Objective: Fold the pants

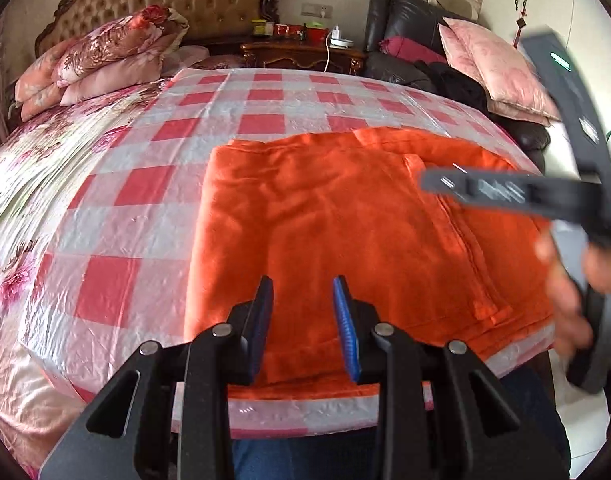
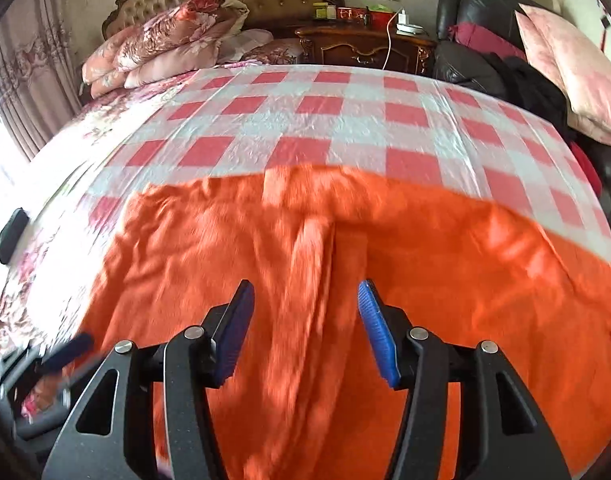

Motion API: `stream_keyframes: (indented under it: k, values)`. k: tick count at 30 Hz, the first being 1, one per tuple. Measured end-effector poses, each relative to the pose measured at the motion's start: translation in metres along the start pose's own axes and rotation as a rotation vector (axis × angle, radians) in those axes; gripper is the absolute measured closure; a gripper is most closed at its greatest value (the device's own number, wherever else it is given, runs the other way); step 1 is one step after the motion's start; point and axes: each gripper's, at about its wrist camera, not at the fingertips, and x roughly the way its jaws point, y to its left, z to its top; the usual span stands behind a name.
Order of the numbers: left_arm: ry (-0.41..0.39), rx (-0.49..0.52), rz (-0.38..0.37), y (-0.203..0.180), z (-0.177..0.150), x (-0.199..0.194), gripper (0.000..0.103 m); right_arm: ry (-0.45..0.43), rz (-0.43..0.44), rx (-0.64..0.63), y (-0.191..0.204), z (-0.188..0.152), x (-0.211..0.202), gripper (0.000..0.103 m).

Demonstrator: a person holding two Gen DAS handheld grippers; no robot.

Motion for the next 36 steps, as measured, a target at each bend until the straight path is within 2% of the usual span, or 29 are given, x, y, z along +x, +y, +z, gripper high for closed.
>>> stream_keyframes:
  k: [3, 6, 10, 15, 22, 24, 27, 33, 36]
  values:
    - [0.033, 0.026, 0.011, -0.007, -0.006, 0.007, 0.072, 0.059, -0.06, -0.017, -0.001, 0.008, 0.026, 0.05]
    - [0.052, 0.027, 0.031, -0.01, -0.01, 0.01, 0.072, 0.07, -0.046, -0.007, -0.007, 0.006, 0.031, 0.049]
    - [0.035, 0.016, 0.032, -0.013, -0.005, 0.007, 0.072, 0.053, -0.033, 0.037, -0.017, 0.0, 0.015, 0.049]
    - [0.034, -0.011, 0.039, -0.015, -0.001, 0.01, 0.072, 0.066, -0.024, 0.08, -0.027, -0.024, -0.007, 0.047]
    - [-0.024, -0.181, 0.143, 0.027, 0.005, -0.004, 0.065, 0.1, -0.037, 0.088, -0.036, -0.051, -0.014, 0.046]
    - [-0.028, -0.2, 0.164, 0.039, 0.005, -0.01, 0.056, 0.094, -0.041, 0.077, -0.036, -0.055, -0.014, 0.044]
    - [-0.01, -0.22, 0.18, 0.054, 0.0, -0.013, 0.054, 0.091, -0.055, 0.063, -0.035, -0.058, -0.014, 0.039]
    - [0.042, -0.245, 0.169, 0.065, -0.014, -0.008, 0.054, 0.084, -0.065, 0.054, -0.035, -0.059, -0.013, 0.036]
    - [0.039, -0.244, 0.144, 0.063, -0.015, -0.007, 0.054, 0.037, -0.039, 0.077, -0.047, -0.059, -0.027, 0.035]
